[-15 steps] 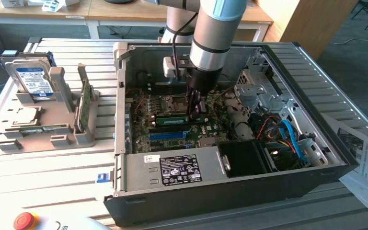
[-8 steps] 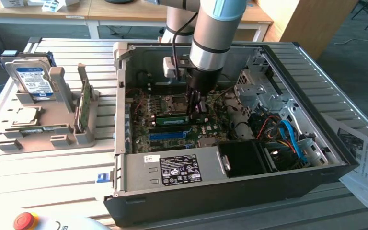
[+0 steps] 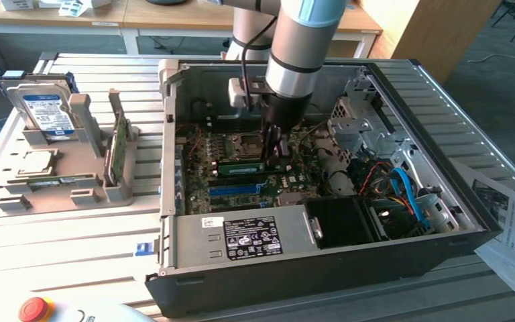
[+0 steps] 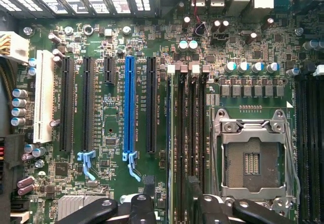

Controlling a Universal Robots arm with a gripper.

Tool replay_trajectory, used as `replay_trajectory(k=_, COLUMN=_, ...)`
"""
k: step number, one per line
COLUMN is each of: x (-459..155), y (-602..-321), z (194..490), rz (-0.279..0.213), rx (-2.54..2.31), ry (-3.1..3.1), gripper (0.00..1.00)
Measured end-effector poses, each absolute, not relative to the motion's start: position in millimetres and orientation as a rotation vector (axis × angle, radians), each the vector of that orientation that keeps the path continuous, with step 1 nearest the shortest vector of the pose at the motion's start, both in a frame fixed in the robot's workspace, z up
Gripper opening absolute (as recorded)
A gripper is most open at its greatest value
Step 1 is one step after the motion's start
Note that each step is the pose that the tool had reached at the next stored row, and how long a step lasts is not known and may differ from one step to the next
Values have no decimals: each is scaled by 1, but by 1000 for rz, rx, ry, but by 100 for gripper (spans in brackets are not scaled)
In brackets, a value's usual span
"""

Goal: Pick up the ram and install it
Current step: 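Insert the ram into the slot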

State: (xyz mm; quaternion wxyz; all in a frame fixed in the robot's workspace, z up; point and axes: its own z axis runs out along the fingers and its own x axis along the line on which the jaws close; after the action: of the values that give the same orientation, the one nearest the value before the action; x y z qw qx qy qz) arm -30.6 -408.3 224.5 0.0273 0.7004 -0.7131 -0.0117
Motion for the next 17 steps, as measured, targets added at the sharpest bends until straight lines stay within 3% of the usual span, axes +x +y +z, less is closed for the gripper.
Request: replay_trajectory(k=17, x=-31, y=-408, z=281, rz=-36, rx=2163, ry=-2202, gripper=37)
